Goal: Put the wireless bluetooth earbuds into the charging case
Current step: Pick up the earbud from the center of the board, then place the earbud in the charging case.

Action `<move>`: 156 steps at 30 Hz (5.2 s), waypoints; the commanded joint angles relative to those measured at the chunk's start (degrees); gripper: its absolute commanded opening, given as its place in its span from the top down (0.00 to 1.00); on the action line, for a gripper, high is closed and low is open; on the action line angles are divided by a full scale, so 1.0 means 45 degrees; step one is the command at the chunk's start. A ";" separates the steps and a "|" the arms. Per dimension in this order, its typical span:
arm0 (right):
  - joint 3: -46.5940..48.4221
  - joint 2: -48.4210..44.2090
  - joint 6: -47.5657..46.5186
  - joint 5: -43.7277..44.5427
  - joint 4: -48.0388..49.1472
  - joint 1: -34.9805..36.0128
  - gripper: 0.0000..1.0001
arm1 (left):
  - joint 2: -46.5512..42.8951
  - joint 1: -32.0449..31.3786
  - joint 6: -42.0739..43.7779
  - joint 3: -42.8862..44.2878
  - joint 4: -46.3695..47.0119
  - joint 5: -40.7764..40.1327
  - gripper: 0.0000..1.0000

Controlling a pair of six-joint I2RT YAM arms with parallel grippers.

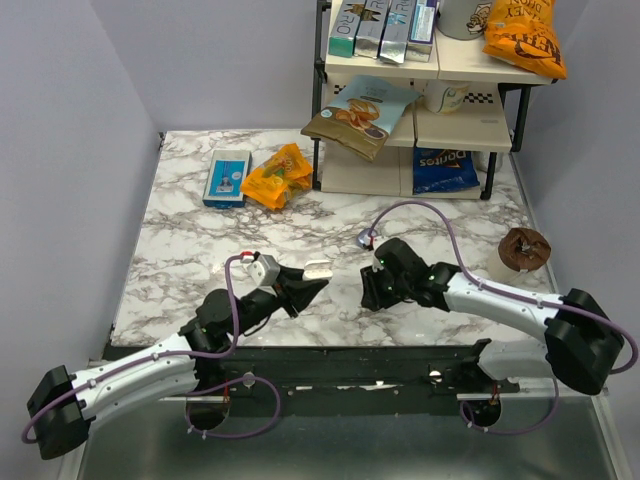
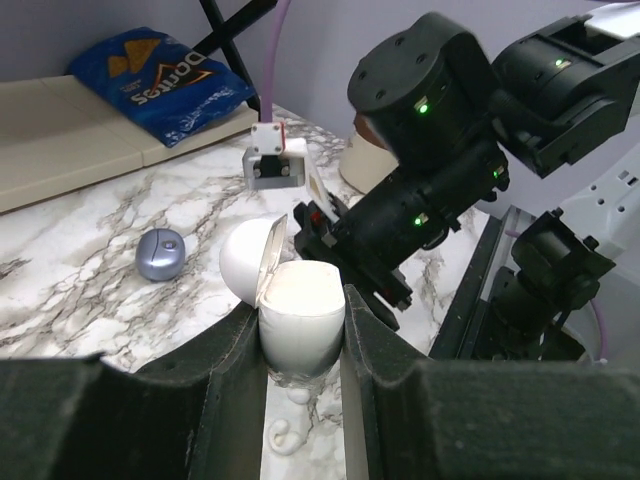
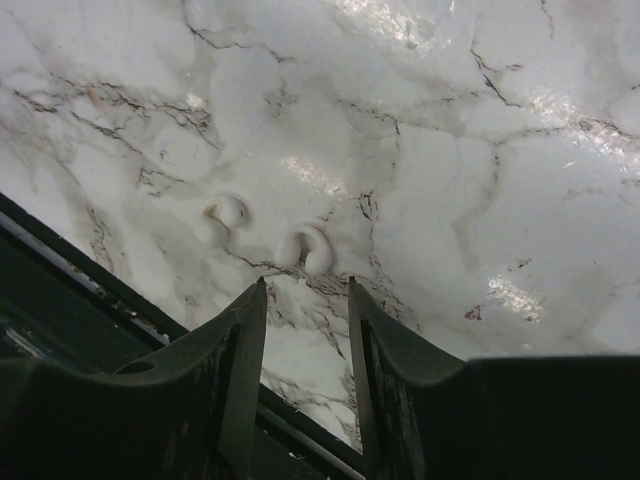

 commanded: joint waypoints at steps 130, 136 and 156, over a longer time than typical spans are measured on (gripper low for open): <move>0.0091 -0.6346 -0.9404 1.0363 0.7876 0.7128 0.99 | 0.9545 0.2128 -0.0693 0.2472 1.2844 0.5840 1.00; -0.0123 -0.5798 -0.9951 1.1535 0.8363 0.7324 0.99 | 0.9331 0.2128 -0.0517 0.2668 1.2766 0.5780 1.00; -0.0085 -0.5271 -1.0635 1.1946 0.9067 0.7500 0.99 | 0.8842 0.2128 -0.0029 0.3528 1.2532 0.6152 1.00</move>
